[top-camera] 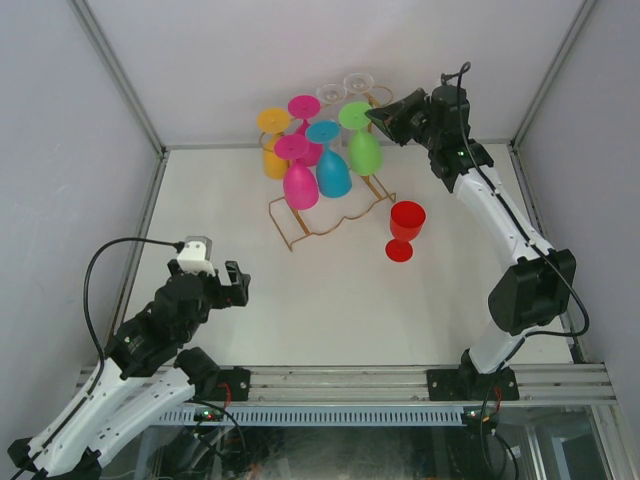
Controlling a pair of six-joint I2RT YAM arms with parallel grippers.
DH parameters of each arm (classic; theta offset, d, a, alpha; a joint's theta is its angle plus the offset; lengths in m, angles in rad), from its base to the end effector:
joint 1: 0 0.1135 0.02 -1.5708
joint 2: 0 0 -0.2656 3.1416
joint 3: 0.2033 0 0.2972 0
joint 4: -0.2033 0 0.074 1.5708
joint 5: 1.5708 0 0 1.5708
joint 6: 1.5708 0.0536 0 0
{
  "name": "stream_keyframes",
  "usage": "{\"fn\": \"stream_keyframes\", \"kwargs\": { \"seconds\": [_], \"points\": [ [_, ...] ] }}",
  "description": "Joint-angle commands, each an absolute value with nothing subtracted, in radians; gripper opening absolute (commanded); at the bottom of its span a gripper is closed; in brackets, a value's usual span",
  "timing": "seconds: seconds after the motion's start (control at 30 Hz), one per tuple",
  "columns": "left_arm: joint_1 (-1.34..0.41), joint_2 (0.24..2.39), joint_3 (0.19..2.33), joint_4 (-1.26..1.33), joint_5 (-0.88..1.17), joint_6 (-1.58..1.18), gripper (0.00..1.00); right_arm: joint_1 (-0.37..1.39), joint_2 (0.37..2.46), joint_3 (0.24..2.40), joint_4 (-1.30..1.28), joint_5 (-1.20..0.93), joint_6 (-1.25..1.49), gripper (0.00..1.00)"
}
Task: Take the wine glass off the wine glass rack
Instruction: Pick up the wine glass from the wine rack.
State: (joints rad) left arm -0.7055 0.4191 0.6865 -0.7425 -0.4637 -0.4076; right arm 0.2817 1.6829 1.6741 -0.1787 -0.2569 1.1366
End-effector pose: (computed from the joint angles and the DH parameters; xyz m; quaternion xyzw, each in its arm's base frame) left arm 0.1303 -0.0795 0.3006 0.0049 0.8394 -0.1012 0.5340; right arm 0.4428 0.1423 0.4114 0.2423 0.7290 0.4868 0.4158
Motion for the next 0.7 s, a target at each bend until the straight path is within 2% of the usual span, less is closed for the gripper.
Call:
{"fn": "stream_keyframes", "kwargs": {
  "seconds": [0.0,0.67],
  "points": [
    [-0.701,0.416,0.707,-0.706,-0.459,-0.407,1.0,0.279,1.618,1.667,-0.151,-0.254,1.119,0.0],
    [-0.701,0.43,0.709,-0.705,-0.453,-0.406,1.0,0.279,1.59,1.644,-0.154,-0.285,1.098,0.0]
  ]
}}
